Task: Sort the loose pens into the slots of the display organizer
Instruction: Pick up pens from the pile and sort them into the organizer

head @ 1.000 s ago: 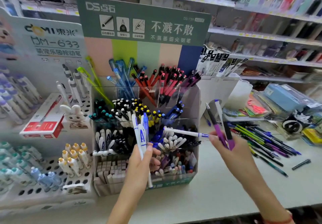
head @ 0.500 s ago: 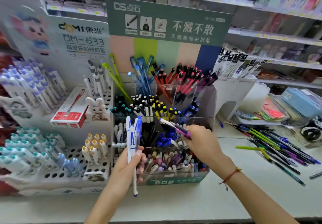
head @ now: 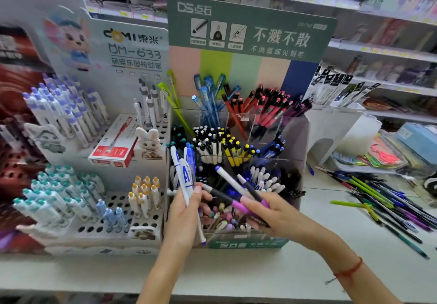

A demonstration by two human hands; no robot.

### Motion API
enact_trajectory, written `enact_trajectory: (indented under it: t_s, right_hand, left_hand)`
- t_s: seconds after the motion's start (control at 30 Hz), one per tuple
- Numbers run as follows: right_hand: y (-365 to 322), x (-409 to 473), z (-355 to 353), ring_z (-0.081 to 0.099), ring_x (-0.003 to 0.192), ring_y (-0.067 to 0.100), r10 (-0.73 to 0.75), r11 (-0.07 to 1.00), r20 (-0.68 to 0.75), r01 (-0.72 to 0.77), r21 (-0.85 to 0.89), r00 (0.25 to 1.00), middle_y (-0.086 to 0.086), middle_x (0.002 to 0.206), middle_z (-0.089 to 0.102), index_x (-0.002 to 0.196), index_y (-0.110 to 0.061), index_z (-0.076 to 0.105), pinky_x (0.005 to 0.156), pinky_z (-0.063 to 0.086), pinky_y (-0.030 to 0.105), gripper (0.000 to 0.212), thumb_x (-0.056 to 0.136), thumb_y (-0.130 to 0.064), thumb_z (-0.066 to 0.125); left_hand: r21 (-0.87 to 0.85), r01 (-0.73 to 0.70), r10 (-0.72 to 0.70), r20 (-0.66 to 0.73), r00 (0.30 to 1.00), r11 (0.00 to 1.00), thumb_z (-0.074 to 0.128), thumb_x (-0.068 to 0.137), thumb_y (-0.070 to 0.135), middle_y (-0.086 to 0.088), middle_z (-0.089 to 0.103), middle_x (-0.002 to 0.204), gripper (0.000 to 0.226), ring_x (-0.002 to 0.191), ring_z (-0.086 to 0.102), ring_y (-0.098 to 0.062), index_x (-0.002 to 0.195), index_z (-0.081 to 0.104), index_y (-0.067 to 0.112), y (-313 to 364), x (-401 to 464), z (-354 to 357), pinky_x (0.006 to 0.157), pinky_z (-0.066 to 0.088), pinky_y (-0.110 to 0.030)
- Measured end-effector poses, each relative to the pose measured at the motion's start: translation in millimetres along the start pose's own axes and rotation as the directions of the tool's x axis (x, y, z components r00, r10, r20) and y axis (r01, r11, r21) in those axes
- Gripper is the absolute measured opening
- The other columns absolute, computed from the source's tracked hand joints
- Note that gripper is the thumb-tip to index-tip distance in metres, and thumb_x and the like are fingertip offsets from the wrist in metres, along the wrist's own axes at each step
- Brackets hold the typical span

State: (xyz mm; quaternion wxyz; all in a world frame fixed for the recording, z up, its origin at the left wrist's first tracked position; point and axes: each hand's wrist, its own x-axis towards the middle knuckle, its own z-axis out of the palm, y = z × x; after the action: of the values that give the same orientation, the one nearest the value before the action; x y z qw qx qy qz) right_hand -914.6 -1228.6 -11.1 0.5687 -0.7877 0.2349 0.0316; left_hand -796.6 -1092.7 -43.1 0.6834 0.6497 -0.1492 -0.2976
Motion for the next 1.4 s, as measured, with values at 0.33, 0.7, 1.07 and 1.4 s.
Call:
enact_trajectory:
  t_s: [0.33, 0.7, 1.07, 1.4]
  right_hand:
    - [9.9, -5.2, 2.8, 0.031, 0.04, 0.005, 0.161, 0.968, 0.278, -0.207, 0.143, 0.947, -0.005, 0.057, 0.048, 0.097, -0.014, 0.067, 0.039, 0.023, 0.014, 0.036, 0.096, -0.043, 0.046]
    - [10.1, -4.7, -1.4, 0.031, 0.037, 0.003, 0.127, 0.93, 0.376, -0.242, 0.276, 0.918, -0.003, 0.058, 0.049, 0.097, -0.008, 0.059, 0.037, 0.023, 0.012, 0.031, 0.094, -0.038, 0.052]
    - [36.4, -17.6, -68.4, 0.026, 0.034, 0.001, 0.15, 0.805, -0.209, 0.003, 0.593, 0.966, 0.002, 0.066, 0.046, 0.089, -0.009, 0.059, 0.03, 0.023, 0.012, 0.014, 0.09, -0.023, 0.056]
    - [8.2, -15.6, -132.4, 0.043, 0.045, 0.004, 0.011, 0.964, -0.807, 0.208, 0.166, 0.591, -0.004, 0.068, 0.069, 0.095, -0.015, 0.066, 0.048, 0.034, 0.018, 0.007, 0.093, -0.017, 0.06]
  left_hand:
    - [-0.016, -0.014, 0.016, 0.164, 0.986, 1.0, 0.038, 0.099, 0.033, 0.014, 0.071, 0.109, 0.032, 0.093, 0.069, -0.004, 0.121, 0.059, 0.02, -2.3, -8.3, -5.6, 0.071, 0.054, -0.02]
    - [-0.04, -0.136, 0.139, 0.085, 0.987, 0.99, 0.043, 0.097, 0.029, -0.002, 0.073, 0.098, 0.03, 0.093, 0.069, -0.017, 0.108, 0.063, 0.01, -9.7, -5.3, 10.1, 0.07, 0.053, -0.019]
    - [-0.169, -0.221, 0.188, -0.19, 0.964, 0.961, 0.038, 0.103, 0.022, -0.001, 0.064, 0.111, 0.021, 0.105, 0.061, -0.008, 0.116, 0.051, 0.031, 5.2, 17.6, 0.4, 0.063, 0.057, -0.019]
    - [-0.134, -0.277, 0.262, -0.118, 0.958, 0.952, 0.039, 0.102, 0.022, 0.004, 0.068, 0.101, 0.018, 0.104, 0.062, -0.006, 0.099, 0.053, 0.032, 16.0, 24.4, 46.2, 0.083, 0.058, -0.039]
